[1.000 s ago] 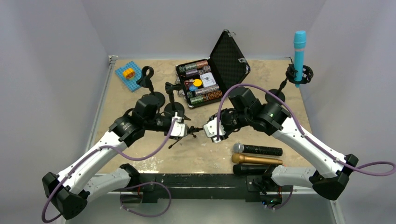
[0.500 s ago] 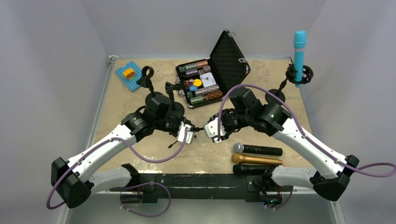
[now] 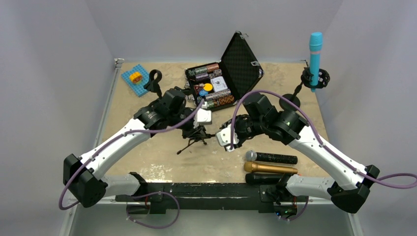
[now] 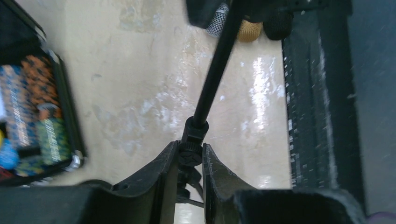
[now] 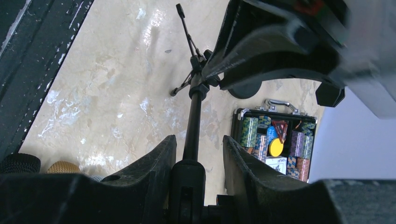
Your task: Remove the microphone from the stand
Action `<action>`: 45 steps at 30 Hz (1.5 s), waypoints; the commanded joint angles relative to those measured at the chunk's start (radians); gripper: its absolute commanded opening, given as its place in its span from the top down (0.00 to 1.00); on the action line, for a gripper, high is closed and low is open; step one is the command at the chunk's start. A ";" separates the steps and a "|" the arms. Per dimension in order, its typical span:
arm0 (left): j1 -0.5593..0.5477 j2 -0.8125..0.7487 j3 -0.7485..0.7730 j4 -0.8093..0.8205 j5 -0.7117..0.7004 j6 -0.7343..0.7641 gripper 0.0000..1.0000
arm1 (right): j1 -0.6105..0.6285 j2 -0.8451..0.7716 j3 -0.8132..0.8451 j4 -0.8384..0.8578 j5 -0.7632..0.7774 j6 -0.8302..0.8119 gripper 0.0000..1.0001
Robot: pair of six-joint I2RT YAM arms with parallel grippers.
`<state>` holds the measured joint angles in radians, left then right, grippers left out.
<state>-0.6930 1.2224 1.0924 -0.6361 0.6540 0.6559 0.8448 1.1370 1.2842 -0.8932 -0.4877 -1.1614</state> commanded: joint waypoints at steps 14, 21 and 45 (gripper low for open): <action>0.124 -0.024 0.054 0.097 0.220 -0.527 0.47 | 0.006 -0.014 0.002 0.048 -0.019 -0.023 1.00; 0.083 -0.125 0.021 0.011 0.154 0.070 0.40 | 0.006 -0.011 0.002 0.053 -0.022 -0.023 1.00; -0.106 -0.163 -0.205 0.126 -0.087 0.530 0.62 | 0.006 -0.006 0.004 0.056 -0.024 -0.012 1.00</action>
<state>-0.7887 1.0500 0.8875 -0.5369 0.5755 1.1316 0.8505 1.1381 1.2804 -0.9077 -0.4973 -1.1637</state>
